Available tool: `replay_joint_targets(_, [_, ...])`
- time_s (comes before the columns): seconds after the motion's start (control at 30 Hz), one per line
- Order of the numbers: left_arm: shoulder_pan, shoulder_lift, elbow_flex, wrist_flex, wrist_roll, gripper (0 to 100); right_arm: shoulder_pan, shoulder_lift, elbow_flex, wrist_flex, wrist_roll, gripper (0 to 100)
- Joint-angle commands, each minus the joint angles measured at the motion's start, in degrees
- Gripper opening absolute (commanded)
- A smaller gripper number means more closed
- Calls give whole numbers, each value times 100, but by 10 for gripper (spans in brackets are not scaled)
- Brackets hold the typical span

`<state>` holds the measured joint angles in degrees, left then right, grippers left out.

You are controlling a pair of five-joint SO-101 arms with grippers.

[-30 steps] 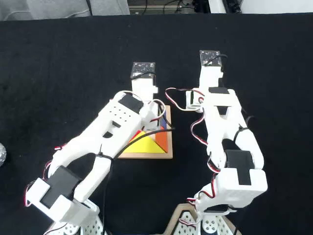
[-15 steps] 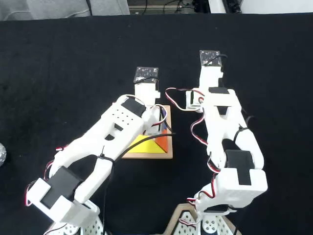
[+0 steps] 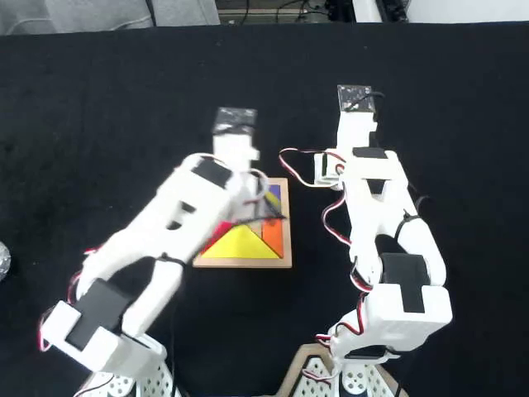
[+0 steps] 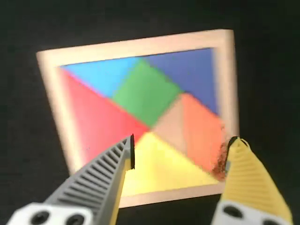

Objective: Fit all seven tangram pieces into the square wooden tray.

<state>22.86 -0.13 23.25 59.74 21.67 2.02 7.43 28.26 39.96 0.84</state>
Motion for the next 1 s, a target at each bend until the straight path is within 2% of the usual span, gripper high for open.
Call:
replay_joint_targets(0.0, [-1042,-712,-488,993,-756,321,70,-66,-382,-97,-35,11])
replay_joint_targets(0.1, [-1965,-1380,-505,1415,-1336,321,53,-66,-382,-88,-26,11])
replay_joint_targets(0.2, [-3002,-2101,-31,1231,-2171,321,18,-66,-356,-53,-18,11])
replay_joint_targets(0.3, [-3890,-2611,954,457,-2822,321,-141,-57,-321,-35,-9,11])
replay_joint_targets(0.4, [-4321,-2673,2334,-932,-2866,321,-387,-66,-207,176,88,11])
replay_joint_targets(0.5, [-4453,-2681,3512,-2303,-2857,302,-589,-48,-127,413,229,11])
replay_joint_targets(0.57, [-4453,-2681,3873,-2831,-2857,231,-598,-66,-22,448,220,11])
replay_joint_targets(0.7, [-4479,-2673,3582,-2954,-2857,16,-615,-66,31,527,229,11])
replay_joint_targets(0.77, [-4409,-2664,3380,-2936,-2857,61,-633,-66,31,703,246,11])
replay_joint_targets(0.87, [-4022,-2655,3327,-2919,-2848,23,-633,-66,31,967,255,11])
replay_joint_targets(0.97, [-3547,-2426,3459,-2796,-2884,29,-651,-31,31,1099,273,11])
